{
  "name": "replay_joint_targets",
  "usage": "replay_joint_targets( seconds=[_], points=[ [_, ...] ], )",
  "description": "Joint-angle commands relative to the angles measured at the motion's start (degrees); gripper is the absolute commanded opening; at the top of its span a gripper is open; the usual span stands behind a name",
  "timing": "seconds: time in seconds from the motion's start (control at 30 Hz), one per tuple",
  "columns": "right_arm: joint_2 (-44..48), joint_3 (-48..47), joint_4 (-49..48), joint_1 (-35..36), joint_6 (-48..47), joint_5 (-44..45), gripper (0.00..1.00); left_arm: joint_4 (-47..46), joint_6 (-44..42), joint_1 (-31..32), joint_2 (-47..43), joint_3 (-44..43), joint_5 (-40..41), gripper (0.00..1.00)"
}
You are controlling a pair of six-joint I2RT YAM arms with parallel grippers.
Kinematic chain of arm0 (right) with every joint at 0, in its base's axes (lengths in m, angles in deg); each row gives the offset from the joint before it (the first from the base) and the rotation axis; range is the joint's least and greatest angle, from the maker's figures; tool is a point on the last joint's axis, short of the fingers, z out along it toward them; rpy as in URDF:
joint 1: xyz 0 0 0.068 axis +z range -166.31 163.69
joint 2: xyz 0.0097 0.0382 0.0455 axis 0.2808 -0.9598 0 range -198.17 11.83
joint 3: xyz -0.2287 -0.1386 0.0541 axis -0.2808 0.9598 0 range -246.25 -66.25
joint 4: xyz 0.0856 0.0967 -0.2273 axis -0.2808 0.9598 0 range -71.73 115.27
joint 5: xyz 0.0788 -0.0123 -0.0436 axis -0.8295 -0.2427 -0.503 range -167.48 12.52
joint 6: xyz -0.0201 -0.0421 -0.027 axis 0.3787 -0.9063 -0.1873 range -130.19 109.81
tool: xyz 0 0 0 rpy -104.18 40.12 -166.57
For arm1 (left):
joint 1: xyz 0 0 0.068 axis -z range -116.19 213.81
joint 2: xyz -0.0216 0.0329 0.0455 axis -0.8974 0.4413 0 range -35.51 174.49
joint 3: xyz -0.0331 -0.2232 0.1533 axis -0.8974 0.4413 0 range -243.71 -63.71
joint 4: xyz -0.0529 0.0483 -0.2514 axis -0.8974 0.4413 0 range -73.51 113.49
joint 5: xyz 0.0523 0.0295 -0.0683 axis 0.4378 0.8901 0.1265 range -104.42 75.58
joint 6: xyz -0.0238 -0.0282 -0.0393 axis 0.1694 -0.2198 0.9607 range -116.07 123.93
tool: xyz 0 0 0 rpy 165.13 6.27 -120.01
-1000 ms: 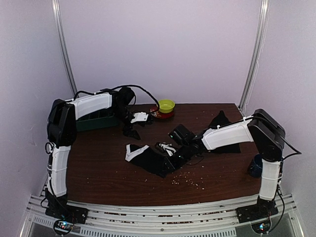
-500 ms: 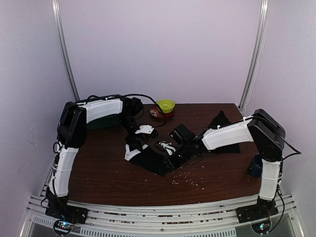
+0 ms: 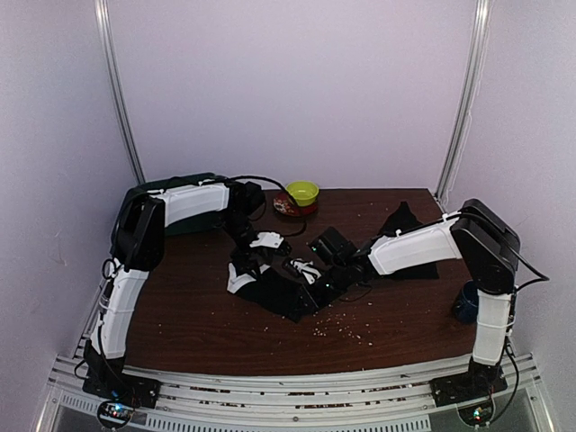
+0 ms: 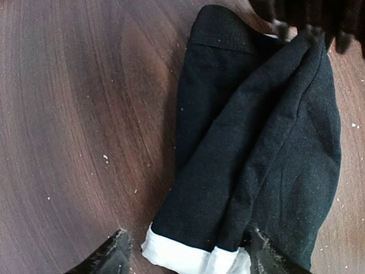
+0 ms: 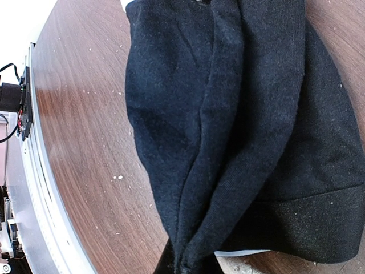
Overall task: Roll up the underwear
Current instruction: Adjust the underwear at the center of the board.
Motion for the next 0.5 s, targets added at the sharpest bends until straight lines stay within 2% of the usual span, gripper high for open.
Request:
replay_joint_targets(
  seconds=[0.0,0.07,0.17,0.47],
  points=[
    [-0.23,0.78,-0.35,-0.25,-0.17,0.68,0.03,-0.35,0.42,0.17,0.27,-1.14,0.37,0.74],
    [-0.34,0.7,-0.26,-0.26,-0.26,0.79,0.03,-0.22,0.4,0.15,0.46,-1.15,0.5,0.72],
    [-0.49,0.68,-0.3,-0.25,-0.3,0.86,0.02,0.36,0.29,0.15,1.03,-1.33,1.16,0.6],
    [-0.59,0.48,-0.18,-0.25,-0.36,1.07,0.02,1.76,0.0,0.06,1.33,-2.19,1.05,0.16]
  ],
)
